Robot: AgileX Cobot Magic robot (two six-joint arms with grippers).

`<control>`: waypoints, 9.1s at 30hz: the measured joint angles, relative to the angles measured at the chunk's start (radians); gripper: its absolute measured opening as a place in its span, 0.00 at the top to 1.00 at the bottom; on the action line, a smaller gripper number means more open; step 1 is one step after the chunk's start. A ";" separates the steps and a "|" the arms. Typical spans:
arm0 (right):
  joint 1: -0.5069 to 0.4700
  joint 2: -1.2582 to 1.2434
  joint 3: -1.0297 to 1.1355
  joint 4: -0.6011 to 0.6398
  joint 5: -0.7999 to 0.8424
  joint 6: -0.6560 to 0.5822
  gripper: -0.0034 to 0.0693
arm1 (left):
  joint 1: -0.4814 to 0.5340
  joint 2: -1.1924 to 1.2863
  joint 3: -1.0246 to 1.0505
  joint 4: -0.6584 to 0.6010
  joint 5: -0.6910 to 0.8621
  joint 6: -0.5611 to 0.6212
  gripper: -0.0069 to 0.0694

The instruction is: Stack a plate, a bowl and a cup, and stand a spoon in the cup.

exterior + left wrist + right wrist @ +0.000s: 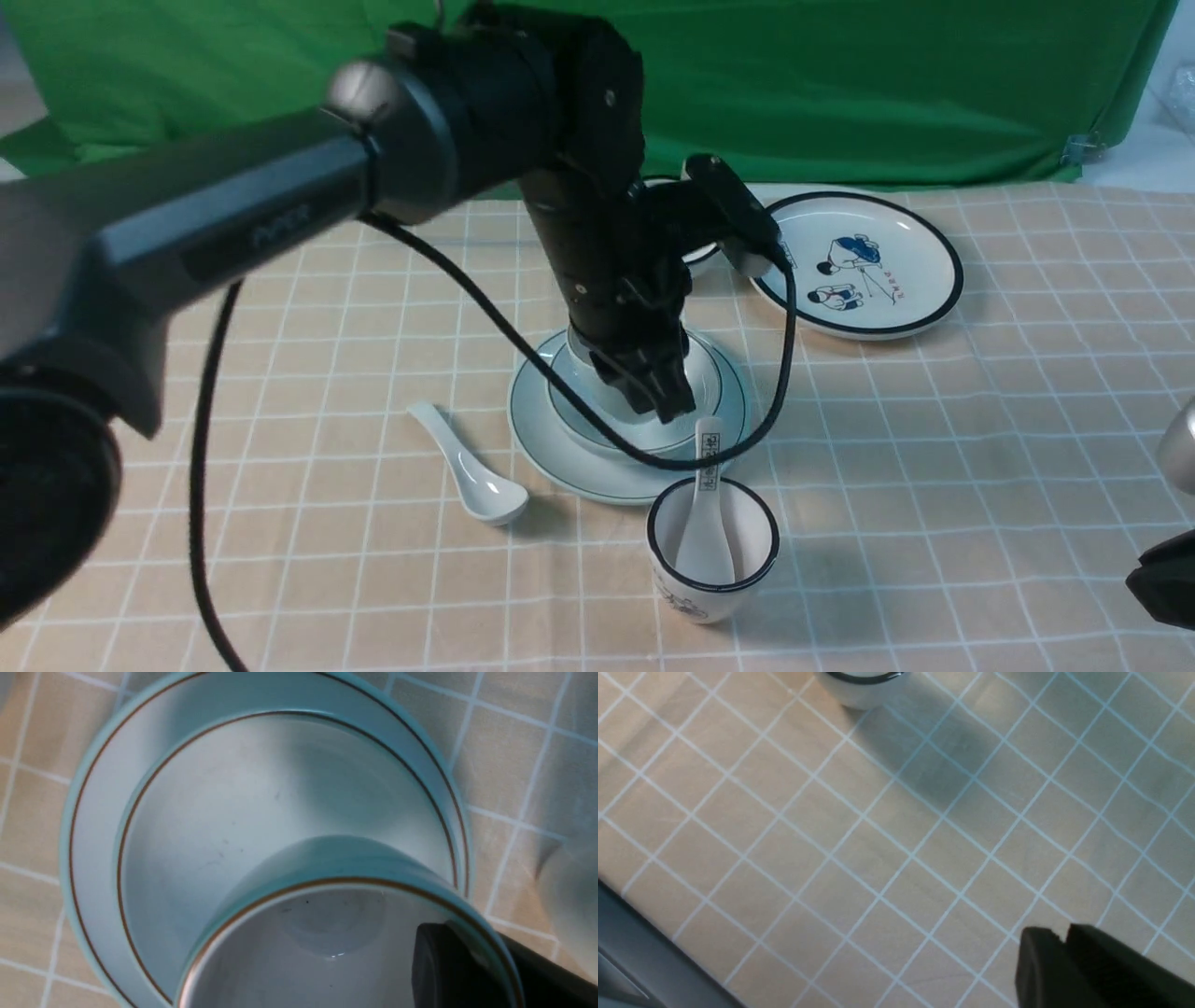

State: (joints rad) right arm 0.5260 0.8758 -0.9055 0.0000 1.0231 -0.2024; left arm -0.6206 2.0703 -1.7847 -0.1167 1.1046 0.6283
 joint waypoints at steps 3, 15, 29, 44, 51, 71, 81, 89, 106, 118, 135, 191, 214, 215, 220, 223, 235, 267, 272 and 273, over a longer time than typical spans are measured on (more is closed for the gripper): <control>0.000 0.000 0.000 0.000 0.001 0.004 0.80 | -0.004 0.029 0.003 0.033 -0.050 -0.008 0.86; 0.000 0.000 0.000 0.000 0.004 0.007 0.78 | -0.003 0.061 0.005 0.038 -0.085 -0.004 0.66; 0.000 0.000 0.001 0.000 -0.032 0.007 0.78 | 0.028 -0.255 0.038 0.164 0.087 -0.470 0.34; 0.000 0.000 0.001 0.000 -0.054 -0.010 0.76 | 0.304 -0.235 0.447 0.004 -0.207 -0.786 0.51; 0.000 0.000 0.001 0.000 -0.055 -0.024 0.76 | 0.311 -0.125 0.447 0.011 -0.324 -0.846 0.35; 0.000 0.000 0.001 0.000 -0.042 -0.051 0.76 | 0.313 -0.065 0.445 0.059 -0.329 -0.782 0.76; 0.000 0.000 0.002 0.000 -0.038 -0.051 0.75 | 0.241 -0.360 0.505 0.029 -0.504 -0.635 0.76; 0.000 0.000 0.002 0.000 -0.049 -0.027 0.74 | 0.049 -0.544 0.816 -0.022 -1.376 -0.501 0.76; 0.000 0.000 0.002 0.000 -0.044 0.027 0.74 | 0.054 -0.169 0.832 0.289 -2.015 -0.788 0.76; 0.000 0.000 0.002 0.000 -0.041 0.027 0.74 | 0.054 -0.081 0.821 0.284 -2.037 -0.785 0.73; 0.000 0.000 -0.015 0.000 -0.038 0.035 0.66 | 0.055 -0.243 0.925 0.281 -1.982 -0.765 0.33; 0.000 0.000 -0.099 0.000 -0.086 0.129 0.92 | 0.055 -1.815 1.443 0.213 -1.001 -0.761 0.90; -0.337 -0.339 0.298 0.086 -0.512 -0.059 0.93 | 0.055 -1.815 1.443 0.213 -1.001 -0.760 0.90; -0.343 -0.364 0.313 0.086 -0.534 -0.061 0.93 | 0.055 -1.815 1.443 0.213 -1.001 -0.760 0.90; -0.457 -0.680 0.689 0.091 -0.696 -0.030 0.93 | 0.055 -1.815 1.443 0.213 -1.001 -0.761 0.90; -0.473 -0.789 0.813 0.092 -0.726 -0.001 0.93 | 0.055 -1.815 1.443 0.213 -1.001 -0.761 0.90; -0.475 -0.873 0.912 0.090 -0.762 0.028 0.93 | 0.055 -1.816 1.445 0.213 -1.004 -0.761 0.90; -0.476 -0.874 0.912 0.090 -0.763 0.029 0.86 | 0.268 -1.879 1.458 0.222 -0.999 -0.759 0.90; -0.476 -0.874 0.912 0.090 -0.763 0.029 0.85 | 0.498 -1.995 1.573 0.183 -0.992 -0.738 0.90; -0.476 -0.874 0.912 0.090 -0.763 0.029 0.85 | 0.532 -2.026 1.610 0.181 -0.991 -0.724 0.90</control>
State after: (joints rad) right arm 0.0498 0.0021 0.0069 0.0903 0.2604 -0.1730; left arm -0.0890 0.0438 -0.1742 0.0639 0.1140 -0.0952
